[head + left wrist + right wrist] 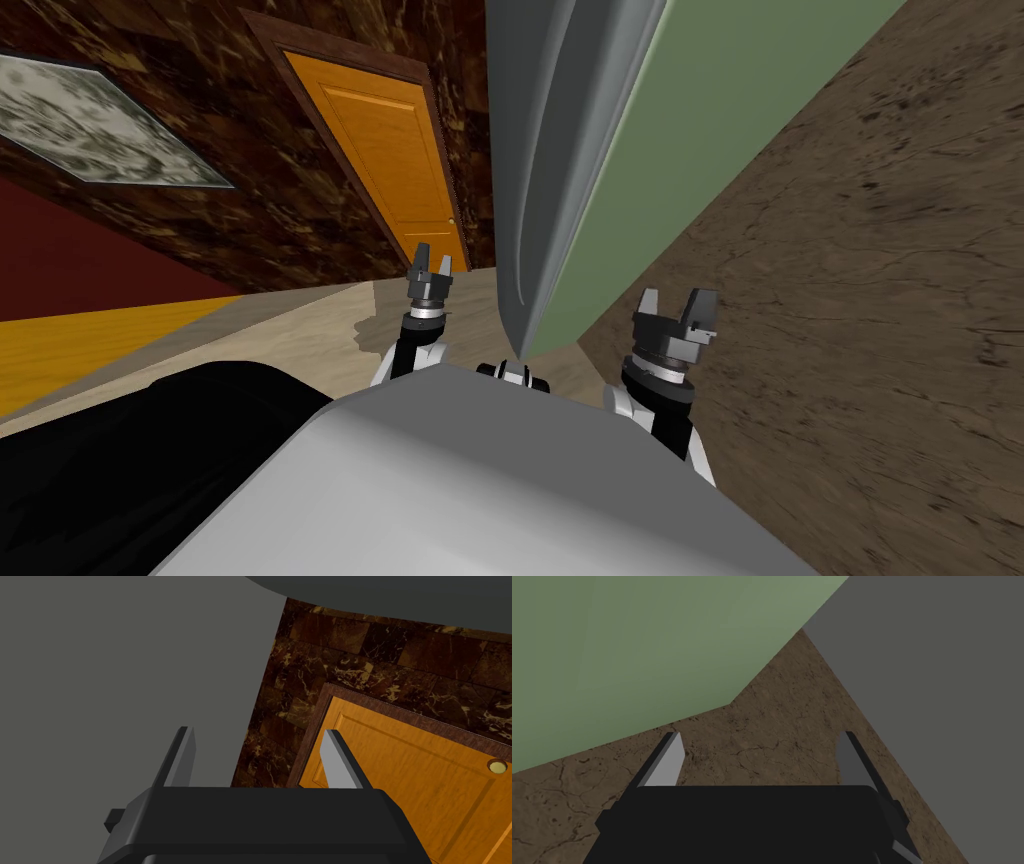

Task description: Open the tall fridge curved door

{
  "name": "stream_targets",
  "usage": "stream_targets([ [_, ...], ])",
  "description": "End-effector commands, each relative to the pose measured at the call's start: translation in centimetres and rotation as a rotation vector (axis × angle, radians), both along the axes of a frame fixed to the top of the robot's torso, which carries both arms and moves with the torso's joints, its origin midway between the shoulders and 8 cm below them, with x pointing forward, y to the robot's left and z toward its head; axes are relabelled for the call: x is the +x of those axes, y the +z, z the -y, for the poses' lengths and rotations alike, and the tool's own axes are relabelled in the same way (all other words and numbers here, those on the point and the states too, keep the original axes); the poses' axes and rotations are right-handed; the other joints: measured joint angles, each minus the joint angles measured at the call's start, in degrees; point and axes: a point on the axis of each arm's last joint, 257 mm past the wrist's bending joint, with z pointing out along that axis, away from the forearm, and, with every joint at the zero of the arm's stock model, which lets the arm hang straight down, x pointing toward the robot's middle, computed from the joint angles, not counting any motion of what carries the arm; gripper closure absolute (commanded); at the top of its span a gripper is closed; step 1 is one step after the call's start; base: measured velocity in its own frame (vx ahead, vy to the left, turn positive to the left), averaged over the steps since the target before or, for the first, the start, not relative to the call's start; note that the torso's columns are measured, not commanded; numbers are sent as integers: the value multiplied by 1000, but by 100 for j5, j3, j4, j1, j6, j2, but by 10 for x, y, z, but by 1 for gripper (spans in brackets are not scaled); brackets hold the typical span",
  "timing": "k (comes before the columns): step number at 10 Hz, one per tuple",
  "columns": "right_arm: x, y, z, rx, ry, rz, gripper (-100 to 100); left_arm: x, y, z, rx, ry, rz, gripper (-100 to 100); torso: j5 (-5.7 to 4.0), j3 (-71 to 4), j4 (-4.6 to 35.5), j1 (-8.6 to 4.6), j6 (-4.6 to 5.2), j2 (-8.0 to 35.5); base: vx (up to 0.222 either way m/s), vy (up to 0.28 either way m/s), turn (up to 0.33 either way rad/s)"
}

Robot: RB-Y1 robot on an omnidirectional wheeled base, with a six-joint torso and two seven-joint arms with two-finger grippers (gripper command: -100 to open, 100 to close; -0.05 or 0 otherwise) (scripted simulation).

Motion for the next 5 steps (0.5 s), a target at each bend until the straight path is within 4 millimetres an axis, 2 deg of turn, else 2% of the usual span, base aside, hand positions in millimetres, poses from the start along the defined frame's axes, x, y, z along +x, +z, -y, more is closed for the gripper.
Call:
stream_targets([
  [1,9,-9,-4,-105,-23,-48,-100,0,0,0,0,0,0,0,-2,-5,5,-5,0,5,44,107,-87],
  [5,24,-27,-3,-305,-98,-128,-100,0,0,0,0,0,0,0,-2,-3,8,-8,0,11,43,149,-130],
])
